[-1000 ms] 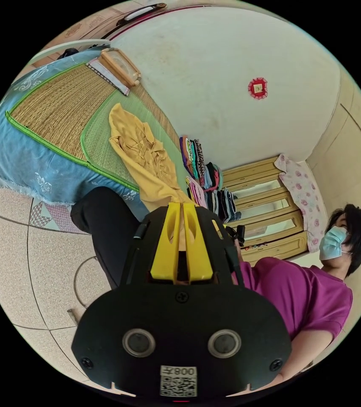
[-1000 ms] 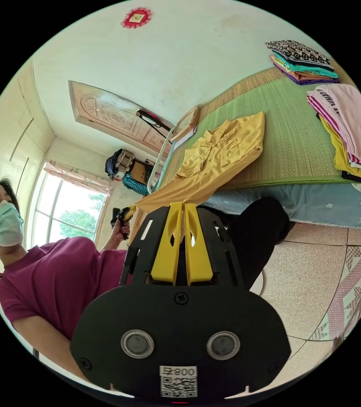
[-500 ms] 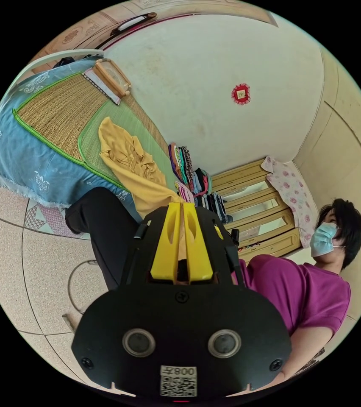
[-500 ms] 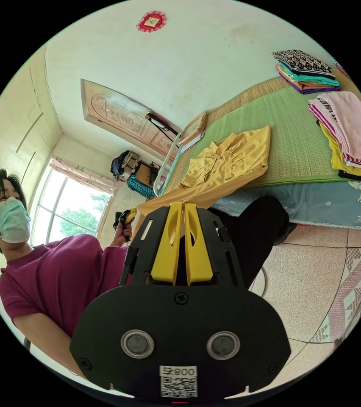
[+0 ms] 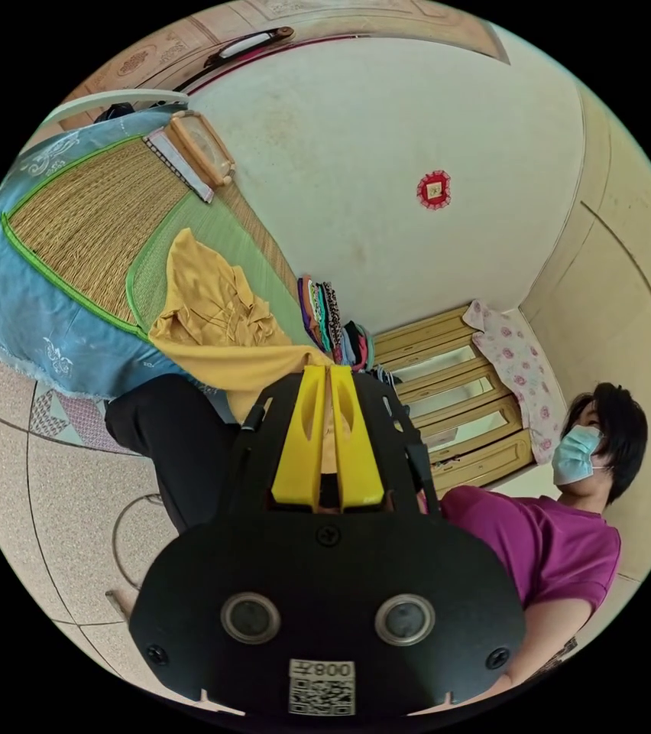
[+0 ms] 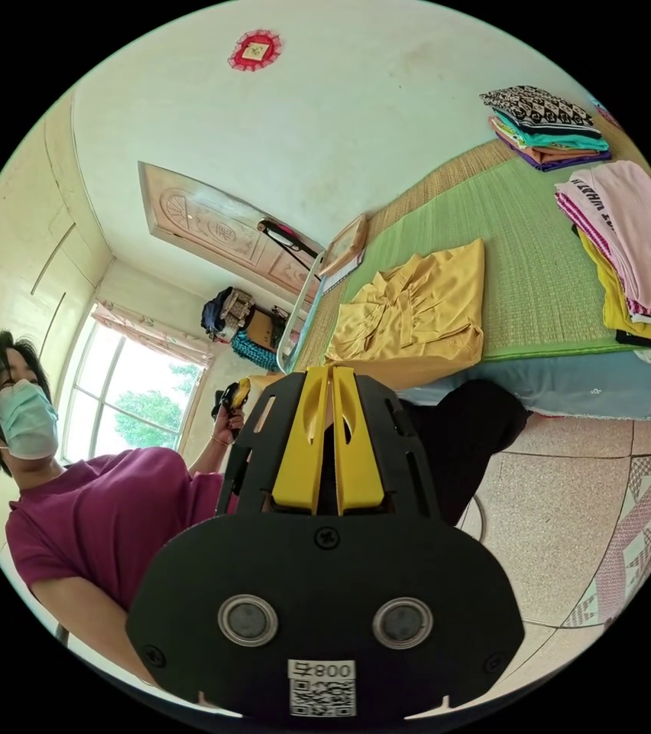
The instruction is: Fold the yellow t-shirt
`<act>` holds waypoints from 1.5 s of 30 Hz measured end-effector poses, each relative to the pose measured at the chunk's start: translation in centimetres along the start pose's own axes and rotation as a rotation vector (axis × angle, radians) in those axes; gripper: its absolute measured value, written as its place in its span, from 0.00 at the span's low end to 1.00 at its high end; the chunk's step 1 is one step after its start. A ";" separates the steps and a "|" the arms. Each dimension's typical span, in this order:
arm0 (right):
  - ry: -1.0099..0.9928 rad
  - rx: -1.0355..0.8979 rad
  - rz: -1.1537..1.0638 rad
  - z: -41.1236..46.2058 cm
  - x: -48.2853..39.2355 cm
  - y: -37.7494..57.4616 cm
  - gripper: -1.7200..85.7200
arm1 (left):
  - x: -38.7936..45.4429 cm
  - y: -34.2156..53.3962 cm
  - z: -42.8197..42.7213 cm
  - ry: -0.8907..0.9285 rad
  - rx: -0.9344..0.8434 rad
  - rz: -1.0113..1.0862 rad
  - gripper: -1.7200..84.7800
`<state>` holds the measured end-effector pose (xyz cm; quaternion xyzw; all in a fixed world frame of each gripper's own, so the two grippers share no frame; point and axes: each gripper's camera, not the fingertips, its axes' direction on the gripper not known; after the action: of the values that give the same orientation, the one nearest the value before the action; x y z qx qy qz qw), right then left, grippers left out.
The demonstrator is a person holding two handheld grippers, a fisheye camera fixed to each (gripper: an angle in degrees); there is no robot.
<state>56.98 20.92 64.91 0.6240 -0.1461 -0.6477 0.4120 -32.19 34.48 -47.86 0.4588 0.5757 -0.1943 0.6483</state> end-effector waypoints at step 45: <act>0.006 -0.108 0.250 33.7 33.1 -25.9 0.02 | -25.2 -38.1 28.2 -0.211 0.008 -0.230 0.03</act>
<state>20.49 2.26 29.89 0.5798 -0.1866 -0.5965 0.5227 -52.47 -14.78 -41.08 0.3692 0.5523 -0.3168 0.6770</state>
